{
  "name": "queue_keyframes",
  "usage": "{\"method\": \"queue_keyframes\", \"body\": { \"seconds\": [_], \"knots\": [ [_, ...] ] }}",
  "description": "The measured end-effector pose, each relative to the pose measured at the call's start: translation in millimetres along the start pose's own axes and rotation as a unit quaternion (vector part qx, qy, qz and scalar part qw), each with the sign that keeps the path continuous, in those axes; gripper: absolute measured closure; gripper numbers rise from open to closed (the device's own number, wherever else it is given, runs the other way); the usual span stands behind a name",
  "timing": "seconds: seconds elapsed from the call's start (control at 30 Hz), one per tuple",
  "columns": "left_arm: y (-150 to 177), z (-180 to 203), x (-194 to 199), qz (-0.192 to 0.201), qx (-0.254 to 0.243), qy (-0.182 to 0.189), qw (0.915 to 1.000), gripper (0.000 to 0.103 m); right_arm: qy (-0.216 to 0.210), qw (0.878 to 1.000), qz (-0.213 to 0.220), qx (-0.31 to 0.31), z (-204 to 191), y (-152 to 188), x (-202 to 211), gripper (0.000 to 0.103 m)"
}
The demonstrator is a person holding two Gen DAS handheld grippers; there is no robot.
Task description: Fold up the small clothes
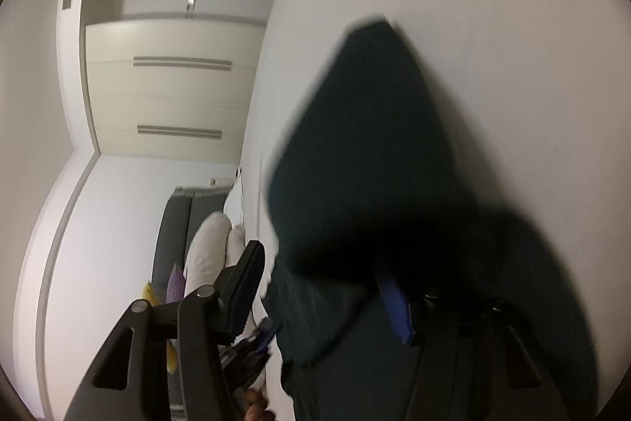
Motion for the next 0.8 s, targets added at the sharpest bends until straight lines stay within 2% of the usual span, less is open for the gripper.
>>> {"method": "queue_keyframes", "body": {
  "seconds": [0.1, 0.13, 0.17, 0.2, 0.23, 0.33, 0.4, 0.47, 0.57, 0.67, 0.8],
  "knots": [
    [1.8, 3.3, -10.8, -0.01, 0.005, 0.006, 0.9999, 0.082, 0.003, 1.0, -0.014, 0.019, -1.3, 11.3, -5.8, 0.042],
    [-0.1, 8.3, -11.1, -0.011, 0.004, 0.013, 0.9998, 0.072, 0.003, 1.0, -0.018, 0.023, -3.0, 12.1, -9.6, 0.042],
    [-0.8, 11.8, -12.9, -0.013, 0.002, 0.021, 0.9997, 0.045, 0.0, 0.999, -0.022, 0.026, -4.7, 12.9, -9.6, 0.042],
    [-2.7, 17.6, -15.8, -0.016, -0.006, 0.03, 0.9994, 0.029, -0.004, 0.999, -0.027, 0.029, -6.5, 12.8, -10.0, 0.042],
    [-3.1, 21.3, -21.4, -0.015, -0.013, 0.032, 0.9993, 0.017, -0.007, 0.999, -0.031, 0.032, -7.2, 12.2, -11.4, 0.042],
    [-3.9, 26.4, -34.4, -0.017, -0.01, 0.014, 0.9997, 0.017, -0.012, 0.998, -0.039, 0.037, -11.1, 13.9, -16.6, 0.043],
    [-7.3, 28.2, -38.4, -0.01, 0.002, 0.015, 0.9998, 0.024, -0.013, 0.998, -0.042, 0.038, -11.3, 15.7, -18.8, 0.045],
    [-11.7, 25.5, -43.7, -0.018, 0.012, 0.003, 0.9998, 0.07, -0.013, 0.998, -0.044, 0.037, -9.8, 15.2, -20.7, 0.049],
    [-21.0, 18.6, -52.9, -0.032, 0.029, 0.01, 0.999, 0.09, -0.013, 0.998, -0.042, 0.035, -11.0, 15.9, -15.8, 0.049],
    [-23.5, 18.5, -51.0, -0.028, 0.021, 0.013, 0.9993, 0.095, -0.014, 0.998, -0.037, 0.041, -15.1, 9.4, -18.6, 0.049],
    [-44.9, 30.5, -11.1, 0.018, 0.014, 0.03, 0.9993, 0.095, -0.025, 0.997, -0.035, 0.06, -27.3, 2.5, -17.2, 0.049]
  ]
}}
Point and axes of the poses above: each gripper's, at about its wrist camera, not at the fingertips, and x roughly against the way its jaws point, z to its right, y to its underside, the point moved 5 cm from there along -x, roughly the way its jaws point, and after that the axes turned 8 degrees about -y, right-handed, at the moved point
